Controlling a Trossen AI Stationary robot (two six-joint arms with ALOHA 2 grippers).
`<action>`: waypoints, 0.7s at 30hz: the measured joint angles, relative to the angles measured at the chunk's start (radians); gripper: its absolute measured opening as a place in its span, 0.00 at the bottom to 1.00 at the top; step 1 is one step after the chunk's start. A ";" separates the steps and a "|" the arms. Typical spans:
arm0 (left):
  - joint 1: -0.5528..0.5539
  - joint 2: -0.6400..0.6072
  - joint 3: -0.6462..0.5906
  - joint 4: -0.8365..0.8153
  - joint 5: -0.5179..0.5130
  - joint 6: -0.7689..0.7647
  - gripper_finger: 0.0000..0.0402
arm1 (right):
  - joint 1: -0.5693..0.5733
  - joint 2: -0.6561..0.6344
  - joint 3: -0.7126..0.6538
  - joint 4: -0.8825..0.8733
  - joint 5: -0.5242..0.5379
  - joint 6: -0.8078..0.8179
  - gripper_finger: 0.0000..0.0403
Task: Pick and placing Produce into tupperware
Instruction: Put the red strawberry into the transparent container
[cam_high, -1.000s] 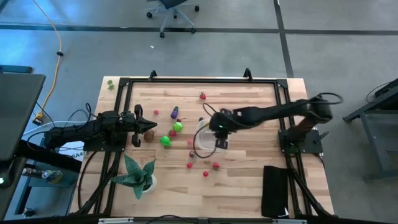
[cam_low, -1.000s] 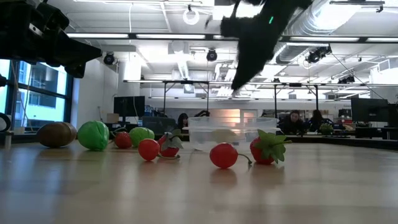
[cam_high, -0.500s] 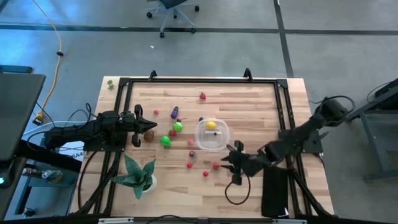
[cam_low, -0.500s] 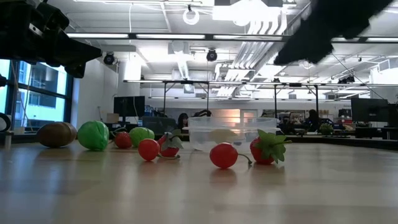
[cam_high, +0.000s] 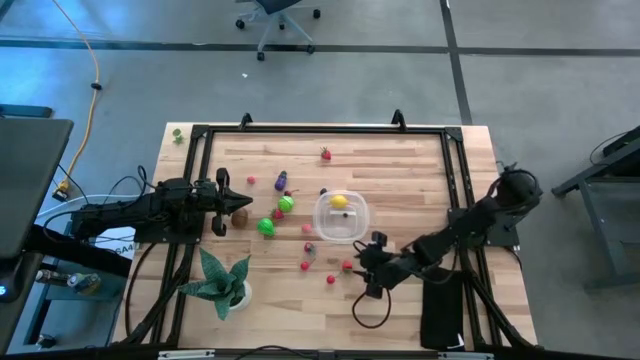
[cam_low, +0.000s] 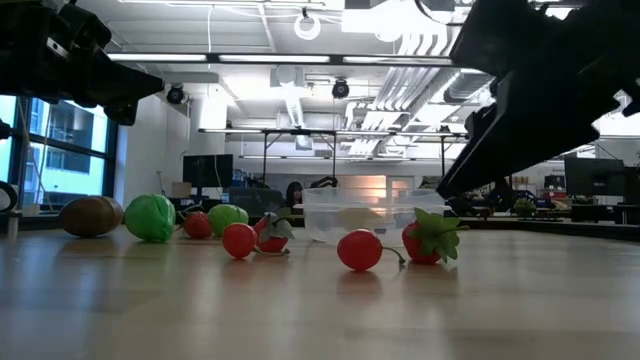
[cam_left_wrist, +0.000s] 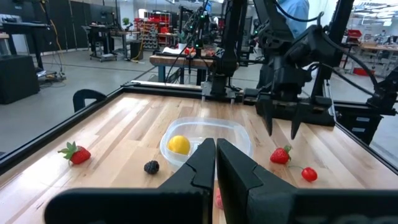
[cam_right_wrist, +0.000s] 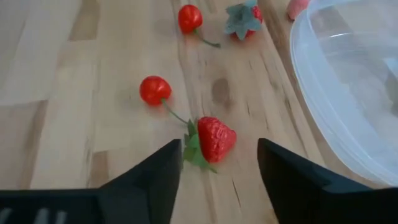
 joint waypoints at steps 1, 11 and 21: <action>0.000 0.000 0.000 0.000 0.000 0.000 0.01 | 0.000 0.008 0.000 0.005 0.004 -0.002 0.54; 0.000 0.000 0.000 0.000 0.000 0.000 0.01 | -0.002 0.101 0.000 0.156 -0.002 -0.037 0.60; 0.000 0.000 0.000 0.000 0.000 0.000 0.01 | -0.069 0.164 0.001 0.186 -0.055 -0.044 0.60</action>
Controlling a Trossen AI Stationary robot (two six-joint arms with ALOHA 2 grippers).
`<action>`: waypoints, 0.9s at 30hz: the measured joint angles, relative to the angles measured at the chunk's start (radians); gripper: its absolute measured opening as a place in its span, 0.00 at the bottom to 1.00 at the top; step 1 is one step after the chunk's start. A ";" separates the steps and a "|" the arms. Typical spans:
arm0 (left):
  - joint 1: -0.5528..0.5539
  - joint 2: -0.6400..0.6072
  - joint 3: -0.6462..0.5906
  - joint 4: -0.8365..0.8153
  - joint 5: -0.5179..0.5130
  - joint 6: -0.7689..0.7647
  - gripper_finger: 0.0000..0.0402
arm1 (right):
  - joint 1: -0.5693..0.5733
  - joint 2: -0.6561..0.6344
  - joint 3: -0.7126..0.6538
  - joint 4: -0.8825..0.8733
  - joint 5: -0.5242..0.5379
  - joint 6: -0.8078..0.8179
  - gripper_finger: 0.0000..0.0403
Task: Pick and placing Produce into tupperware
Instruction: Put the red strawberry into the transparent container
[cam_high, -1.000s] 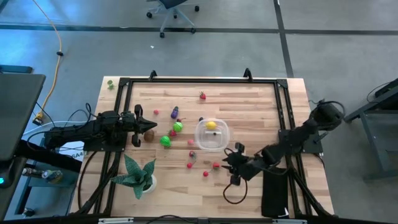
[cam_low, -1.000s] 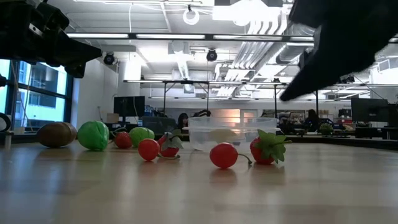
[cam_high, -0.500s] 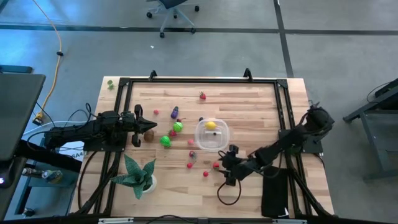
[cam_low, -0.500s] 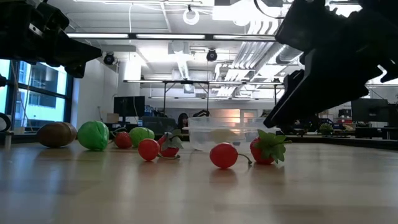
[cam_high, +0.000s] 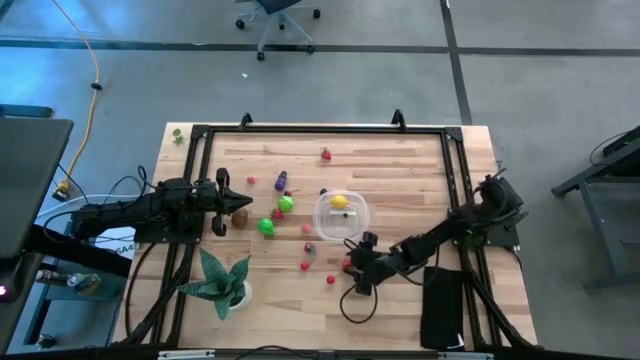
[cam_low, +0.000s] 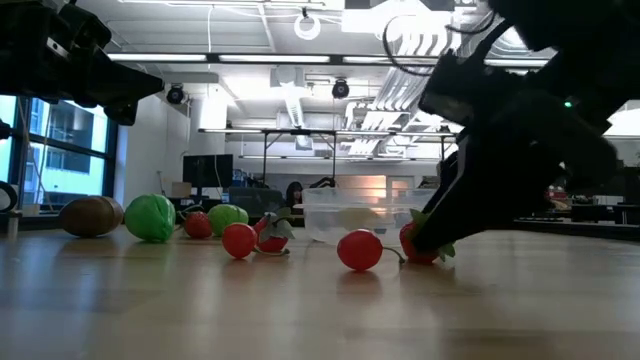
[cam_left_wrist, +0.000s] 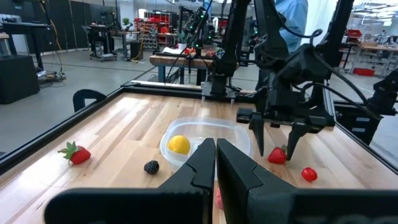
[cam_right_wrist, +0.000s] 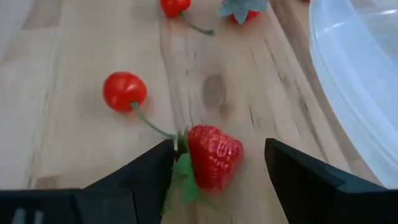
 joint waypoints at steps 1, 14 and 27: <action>0.000 0.000 0.000 0.000 0.000 0.000 0.01 | -0.008 0.002 0.000 -0.003 -0.023 0.000 0.60; 0.000 0.000 0.000 0.000 0.000 0.000 0.01 | -0.030 0.001 0.000 -0.012 -0.071 0.015 0.56; 0.000 0.000 0.000 0.000 0.000 0.000 0.01 | -0.030 0.000 0.002 -0.022 -0.072 0.020 0.38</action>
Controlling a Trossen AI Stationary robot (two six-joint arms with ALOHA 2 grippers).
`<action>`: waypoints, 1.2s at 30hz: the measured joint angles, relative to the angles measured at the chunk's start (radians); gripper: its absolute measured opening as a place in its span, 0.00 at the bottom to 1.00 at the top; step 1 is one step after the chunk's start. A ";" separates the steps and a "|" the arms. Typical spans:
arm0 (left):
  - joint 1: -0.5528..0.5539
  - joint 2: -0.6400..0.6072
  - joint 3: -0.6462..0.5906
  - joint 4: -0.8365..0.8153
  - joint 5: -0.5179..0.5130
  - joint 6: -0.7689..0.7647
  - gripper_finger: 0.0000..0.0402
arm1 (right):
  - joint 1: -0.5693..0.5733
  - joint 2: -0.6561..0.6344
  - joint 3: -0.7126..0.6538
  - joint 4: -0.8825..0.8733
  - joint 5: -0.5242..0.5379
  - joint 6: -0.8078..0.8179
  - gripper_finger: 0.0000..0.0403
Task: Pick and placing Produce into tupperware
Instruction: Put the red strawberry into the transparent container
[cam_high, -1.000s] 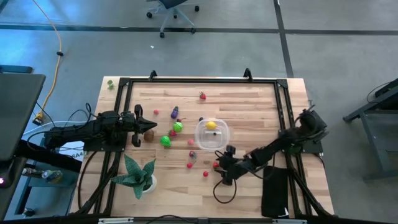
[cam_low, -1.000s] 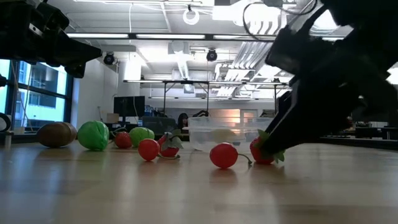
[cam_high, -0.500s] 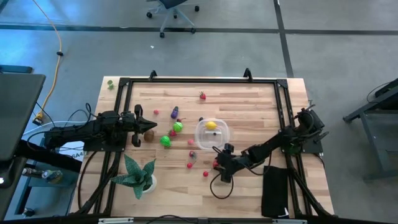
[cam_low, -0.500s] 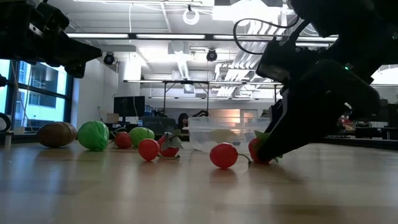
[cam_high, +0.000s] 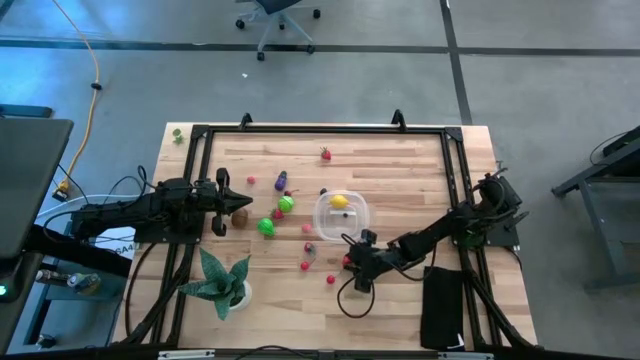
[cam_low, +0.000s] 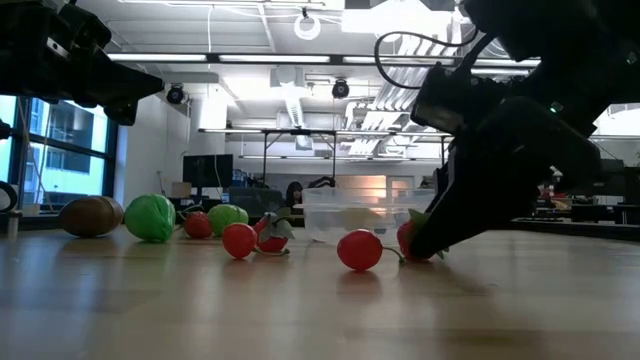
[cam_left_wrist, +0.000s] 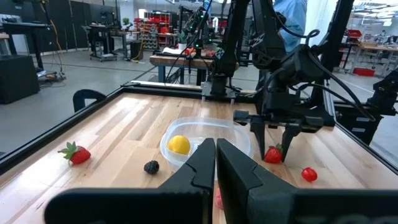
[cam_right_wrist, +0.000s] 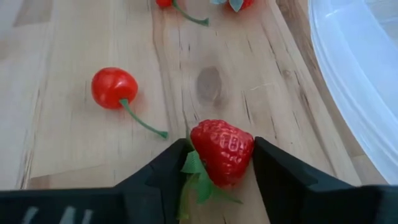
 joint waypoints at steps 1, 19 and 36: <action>0.000 0.000 0.000 0.000 0.000 0.000 0.01 | 0.000 0.000 0.002 0.000 -0.003 0.000 0.37; 0.000 0.000 0.000 0.000 0.000 0.000 0.01 | -0.009 -0.082 0.371 -0.609 0.049 -0.143 0.36; 0.000 0.000 0.000 0.000 0.000 0.000 0.01 | -0.408 -0.094 0.594 -0.935 -0.240 -0.421 0.36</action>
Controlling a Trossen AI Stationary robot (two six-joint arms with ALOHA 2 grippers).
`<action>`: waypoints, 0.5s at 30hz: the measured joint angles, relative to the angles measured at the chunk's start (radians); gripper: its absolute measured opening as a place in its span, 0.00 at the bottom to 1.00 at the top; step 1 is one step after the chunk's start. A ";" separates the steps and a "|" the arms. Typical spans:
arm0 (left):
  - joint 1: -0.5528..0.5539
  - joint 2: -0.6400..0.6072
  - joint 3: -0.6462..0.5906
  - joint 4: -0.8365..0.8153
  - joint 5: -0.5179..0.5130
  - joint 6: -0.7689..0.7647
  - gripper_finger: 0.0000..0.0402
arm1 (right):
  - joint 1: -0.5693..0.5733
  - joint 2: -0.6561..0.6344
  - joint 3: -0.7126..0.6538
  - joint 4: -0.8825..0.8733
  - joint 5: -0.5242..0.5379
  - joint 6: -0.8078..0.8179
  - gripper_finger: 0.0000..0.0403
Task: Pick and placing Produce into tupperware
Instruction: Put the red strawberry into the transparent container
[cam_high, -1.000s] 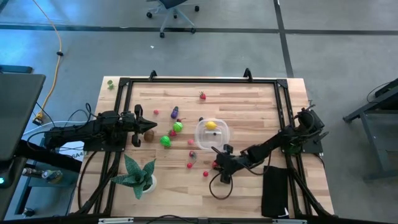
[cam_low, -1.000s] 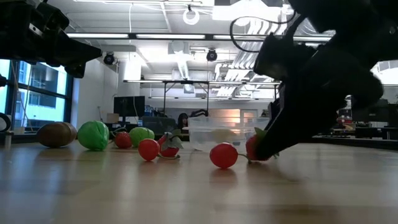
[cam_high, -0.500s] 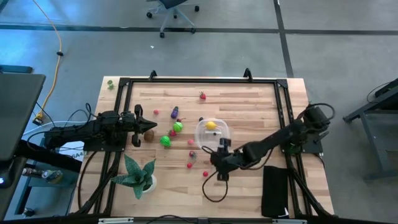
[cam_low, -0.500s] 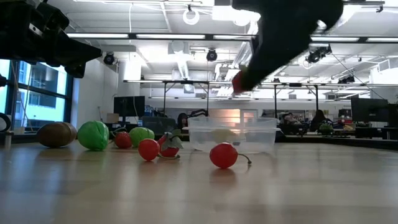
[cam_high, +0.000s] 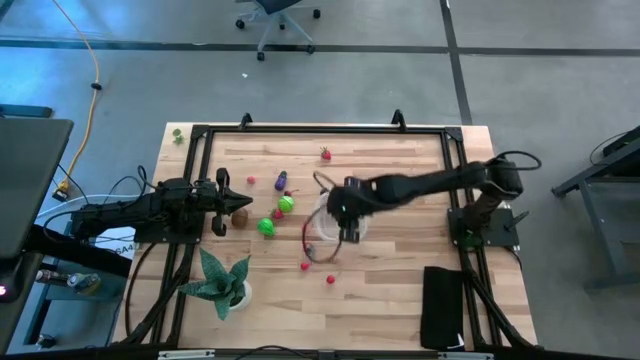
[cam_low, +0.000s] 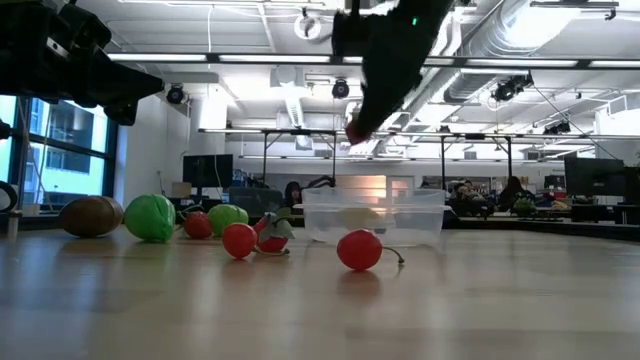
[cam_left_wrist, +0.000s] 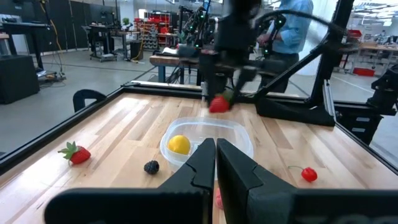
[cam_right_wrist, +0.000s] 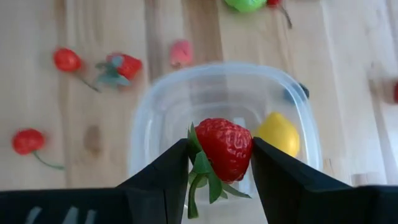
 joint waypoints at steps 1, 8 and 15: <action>0.000 0.000 0.000 0.000 0.000 0.000 0.01 | -0.021 0.001 -0.009 0.002 -0.023 -0.017 0.36; 0.000 0.000 0.000 0.000 0.000 0.000 0.01 | -0.094 0.074 -0.024 0.043 -0.137 -0.102 0.36; 0.000 0.000 0.000 0.000 0.000 0.000 0.01 | -0.116 0.161 -0.025 0.092 -0.183 -0.143 0.36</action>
